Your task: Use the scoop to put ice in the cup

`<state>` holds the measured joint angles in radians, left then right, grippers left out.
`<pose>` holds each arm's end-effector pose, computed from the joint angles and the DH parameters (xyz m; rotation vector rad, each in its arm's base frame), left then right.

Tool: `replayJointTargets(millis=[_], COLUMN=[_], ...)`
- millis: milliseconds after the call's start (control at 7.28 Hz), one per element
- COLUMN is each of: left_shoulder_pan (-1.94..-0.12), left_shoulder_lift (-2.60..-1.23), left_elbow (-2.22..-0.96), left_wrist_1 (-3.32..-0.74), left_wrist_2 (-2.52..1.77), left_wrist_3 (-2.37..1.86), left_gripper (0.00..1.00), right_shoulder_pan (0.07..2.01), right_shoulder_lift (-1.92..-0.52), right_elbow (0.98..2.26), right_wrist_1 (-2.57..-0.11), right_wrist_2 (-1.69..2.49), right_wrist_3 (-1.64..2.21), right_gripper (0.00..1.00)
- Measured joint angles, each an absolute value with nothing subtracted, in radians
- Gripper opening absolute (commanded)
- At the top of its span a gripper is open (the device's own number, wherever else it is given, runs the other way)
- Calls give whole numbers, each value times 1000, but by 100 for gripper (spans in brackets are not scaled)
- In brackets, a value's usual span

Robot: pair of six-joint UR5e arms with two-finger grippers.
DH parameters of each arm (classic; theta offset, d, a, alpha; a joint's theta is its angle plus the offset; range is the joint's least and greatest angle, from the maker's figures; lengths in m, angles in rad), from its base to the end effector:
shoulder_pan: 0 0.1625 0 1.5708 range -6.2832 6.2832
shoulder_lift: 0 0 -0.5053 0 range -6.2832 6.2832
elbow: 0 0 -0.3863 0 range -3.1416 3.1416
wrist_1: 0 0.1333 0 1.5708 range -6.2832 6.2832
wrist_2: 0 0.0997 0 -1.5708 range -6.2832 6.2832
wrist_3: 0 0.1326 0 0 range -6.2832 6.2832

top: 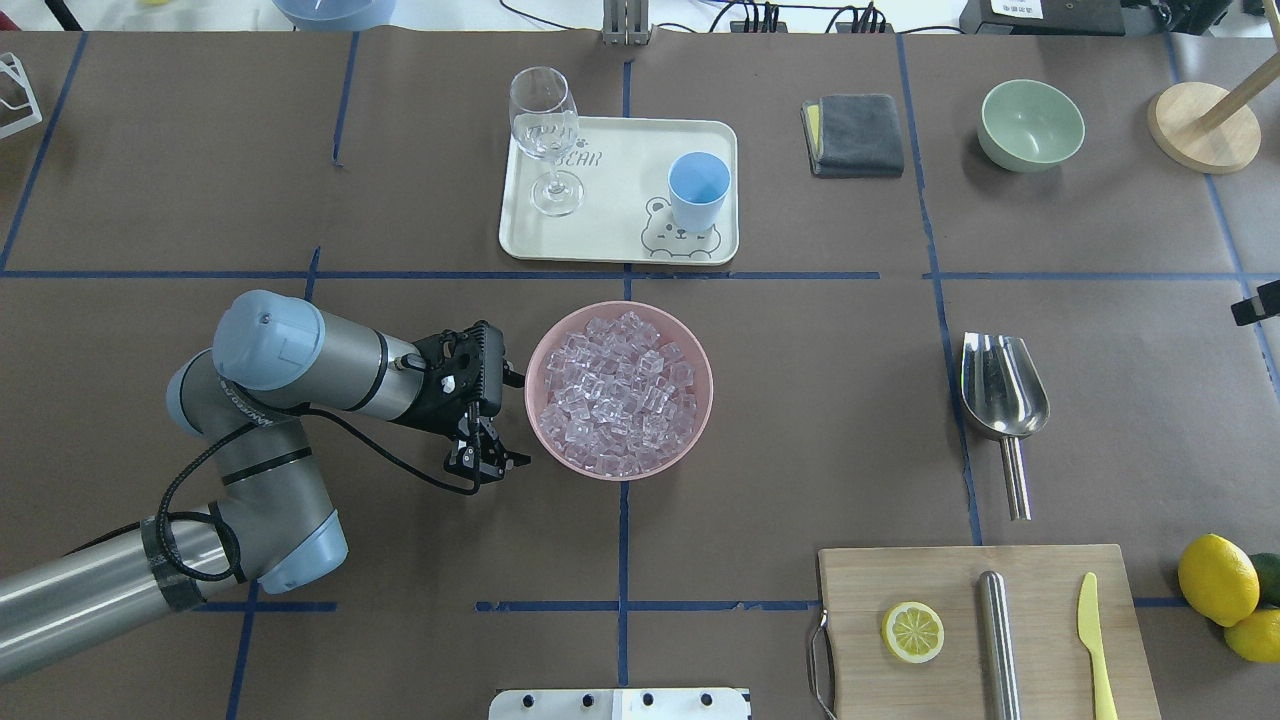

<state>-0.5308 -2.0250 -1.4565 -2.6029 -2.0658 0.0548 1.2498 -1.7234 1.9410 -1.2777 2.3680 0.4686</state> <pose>0.5853 -0.4251 0.4131 1.0643 1.0784 1.2328 -0.1000 -0.4227 0.6106 0.1459 -0.9038 -0.0663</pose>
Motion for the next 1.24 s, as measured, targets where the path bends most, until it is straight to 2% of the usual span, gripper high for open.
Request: replayJointTargets(millis=[549, 961, 1236], left_shoulder_pan=[-525, -525, -525], left_shoulder_lift=[-2035, -2041, -2042], left_elbow=[-1452, -1451, -1451], left_wrist_1=[-2606, -2605, -2607], left_wrist_2=[-2059, -2034, -2032], left_wrist_3=[53, 52, 51], left_gripper=[100, 100, 100], right_shoulder_pan=[993, 884, 747], right_shoulder_lift=[-1720, -1739, -1736], right_elbow=[2096, 2127, 2127], right_wrist_1=[-1278, -1278, -1277], right_wrist_2=[2245, 2204, 2099], right_wrist_3=[873, 991, 1121], right_gripper=[100, 100, 98])
